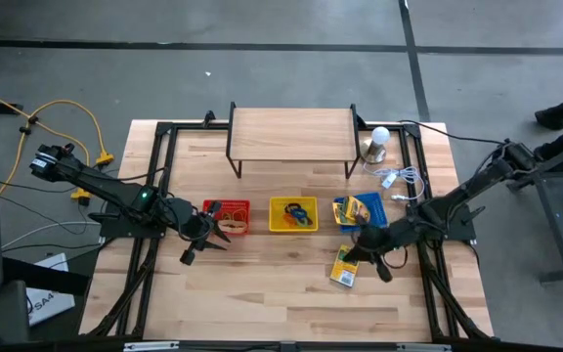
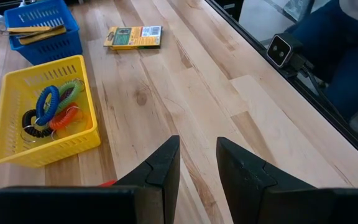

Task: Pick & Place Office Desk Supplies
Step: Put the box of crayons into the blue bin

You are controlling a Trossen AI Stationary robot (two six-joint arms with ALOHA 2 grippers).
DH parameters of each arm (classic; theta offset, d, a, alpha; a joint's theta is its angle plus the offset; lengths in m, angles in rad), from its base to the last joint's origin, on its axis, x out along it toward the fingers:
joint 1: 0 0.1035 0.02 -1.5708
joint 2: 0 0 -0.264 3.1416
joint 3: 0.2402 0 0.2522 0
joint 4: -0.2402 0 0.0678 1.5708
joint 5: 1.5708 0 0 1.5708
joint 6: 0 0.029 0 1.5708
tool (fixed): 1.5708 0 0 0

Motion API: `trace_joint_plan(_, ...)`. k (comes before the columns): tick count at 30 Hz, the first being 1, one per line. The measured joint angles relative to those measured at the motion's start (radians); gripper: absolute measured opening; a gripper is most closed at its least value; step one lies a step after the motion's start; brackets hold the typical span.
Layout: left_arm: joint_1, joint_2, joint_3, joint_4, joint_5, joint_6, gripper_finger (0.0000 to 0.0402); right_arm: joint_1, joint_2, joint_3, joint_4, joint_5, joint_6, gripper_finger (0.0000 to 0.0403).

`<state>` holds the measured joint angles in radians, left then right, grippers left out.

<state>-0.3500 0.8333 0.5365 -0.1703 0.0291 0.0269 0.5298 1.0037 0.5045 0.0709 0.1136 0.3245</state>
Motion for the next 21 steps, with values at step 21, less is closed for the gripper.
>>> trace_joint_plan(21, 0.0, 0.0, 0.0, 0.0, 0.0, 0.0, 0.01, 0.053, 0.148, 0.018, -0.148, 0.068, 0.584, 0.0026)
